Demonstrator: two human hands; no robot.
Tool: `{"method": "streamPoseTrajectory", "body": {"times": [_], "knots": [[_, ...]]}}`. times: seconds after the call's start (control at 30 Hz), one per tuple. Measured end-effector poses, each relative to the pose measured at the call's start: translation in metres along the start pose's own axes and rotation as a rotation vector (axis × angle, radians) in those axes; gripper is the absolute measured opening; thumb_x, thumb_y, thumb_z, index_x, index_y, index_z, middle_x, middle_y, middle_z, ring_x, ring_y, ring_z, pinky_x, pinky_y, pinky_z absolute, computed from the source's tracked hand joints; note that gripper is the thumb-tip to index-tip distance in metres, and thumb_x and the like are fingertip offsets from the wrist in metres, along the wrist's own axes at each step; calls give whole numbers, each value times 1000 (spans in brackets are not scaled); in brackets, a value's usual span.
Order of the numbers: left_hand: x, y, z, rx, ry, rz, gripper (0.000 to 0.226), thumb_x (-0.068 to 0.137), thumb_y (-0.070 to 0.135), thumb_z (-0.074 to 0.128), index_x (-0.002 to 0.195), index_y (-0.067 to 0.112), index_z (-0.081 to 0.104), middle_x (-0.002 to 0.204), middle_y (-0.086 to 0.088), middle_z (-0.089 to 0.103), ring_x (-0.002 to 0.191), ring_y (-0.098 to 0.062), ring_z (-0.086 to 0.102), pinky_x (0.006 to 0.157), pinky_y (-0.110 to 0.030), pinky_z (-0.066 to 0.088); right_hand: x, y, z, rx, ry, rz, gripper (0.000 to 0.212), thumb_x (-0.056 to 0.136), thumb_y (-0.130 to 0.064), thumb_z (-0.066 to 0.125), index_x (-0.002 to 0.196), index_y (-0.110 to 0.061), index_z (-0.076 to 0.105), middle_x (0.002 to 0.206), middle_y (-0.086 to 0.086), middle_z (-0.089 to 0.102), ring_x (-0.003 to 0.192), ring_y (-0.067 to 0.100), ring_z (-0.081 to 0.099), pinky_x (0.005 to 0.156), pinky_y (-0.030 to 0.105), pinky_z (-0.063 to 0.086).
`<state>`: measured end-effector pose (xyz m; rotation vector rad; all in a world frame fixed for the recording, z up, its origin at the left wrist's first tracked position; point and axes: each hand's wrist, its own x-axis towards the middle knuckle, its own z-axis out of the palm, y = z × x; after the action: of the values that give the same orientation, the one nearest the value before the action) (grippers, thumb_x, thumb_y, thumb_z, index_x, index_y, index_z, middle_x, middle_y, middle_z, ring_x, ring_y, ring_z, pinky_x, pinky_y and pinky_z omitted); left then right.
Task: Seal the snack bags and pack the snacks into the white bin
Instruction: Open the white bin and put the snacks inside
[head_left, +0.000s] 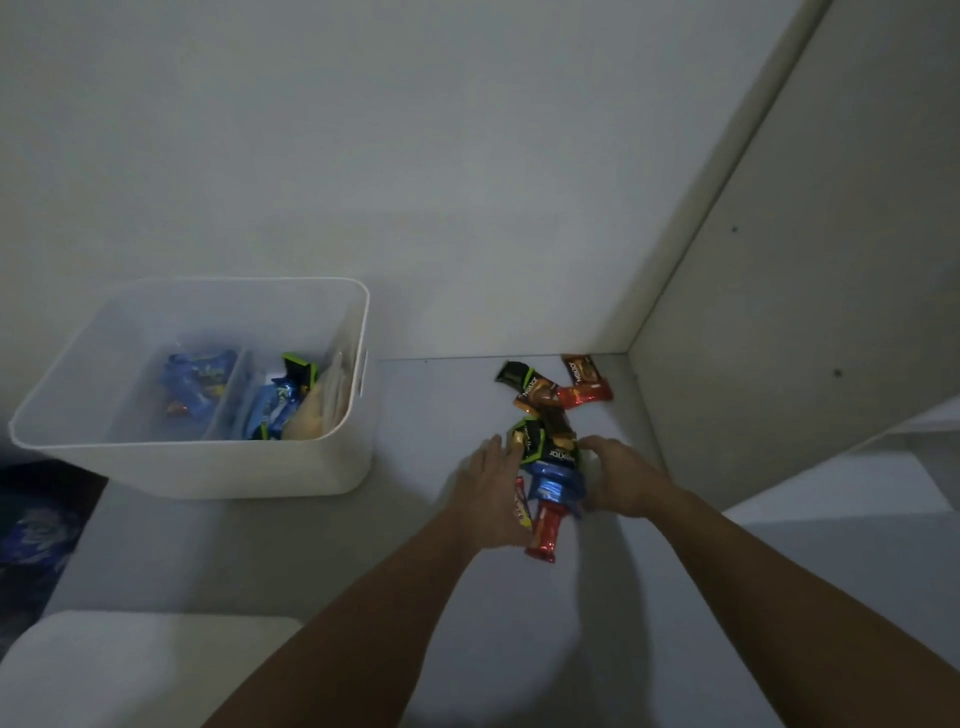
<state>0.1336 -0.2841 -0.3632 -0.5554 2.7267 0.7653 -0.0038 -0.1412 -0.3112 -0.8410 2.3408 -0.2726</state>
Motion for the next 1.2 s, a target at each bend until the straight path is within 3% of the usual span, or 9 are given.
{"method": "streamPoseTrajectory", "body": {"times": [0.1,0.3,0.43,0.57,0.67,0.8,0.97,1.1,1.2], "knots": [[8,4,21,90,22,-20,149,38,80,72,147,28,-14,159,-12,-10,146,-38,0,115,-56,13,9,13,14,-67,0,-104,95,59,-25,88,140,-18,38,133,8,45,118,27,52,96,32,46],[24,16,55,111,52,-80,150,45,87,62,140,23,-36,152,-12,-35,143,-39,-22,113,-62,-2,49,26,25,-129,58,-161,105,67,-24,82,149,-28,17,156,9,15,135,35,34,106,44,40],[31,14,65,96,74,-113,142,56,81,62,143,19,-31,153,-13,-34,142,-37,-25,110,-55,-11,71,28,24,-105,61,-222,101,70,-30,78,149,-28,14,157,2,11,136,32,31,104,48,42],[28,7,68,31,206,-80,111,79,66,56,150,18,-14,159,-9,-18,147,-32,-14,111,-46,-12,74,32,28,-243,-38,-245,102,73,-44,71,151,-31,8,161,3,-2,143,35,16,108,54,32],[26,4,67,-19,313,-70,82,86,48,58,150,17,18,160,-8,13,148,-30,8,114,-42,-4,69,32,26,-297,20,-260,92,73,-48,71,148,-29,22,157,5,16,135,33,29,102,50,38],[30,4,69,-106,444,-83,69,74,32,75,133,14,44,133,-6,53,126,-30,47,108,-41,31,63,34,32,-254,99,-271,57,77,-38,70,127,-25,47,136,6,40,112,26,45,89,38,49],[39,8,55,65,329,-43,82,80,33,66,149,22,22,145,-8,31,133,-27,33,103,-38,32,50,43,49,-228,231,-300,36,82,-31,63,115,-19,54,127,7,49,100,27,49,75,36,50],[43,3,53,113,327,-31,60,83,36,63,136,23,39,154,-6,17,136,-24,25,103,-36,34,41,50,57,-238,263,-265,47,73,-31,73,114,-19,54,121,5,53,96,26,51,64,30,45],[43,-1,57,91,353,-26,48,83,33,66,126,21,48,146,-4,30,127,-22,38,98,-32,39,33,57,60,-190,310,-219,39,79,-23,67,116,-18,53,122,4,53,97,24,50,65,27,40]]}}
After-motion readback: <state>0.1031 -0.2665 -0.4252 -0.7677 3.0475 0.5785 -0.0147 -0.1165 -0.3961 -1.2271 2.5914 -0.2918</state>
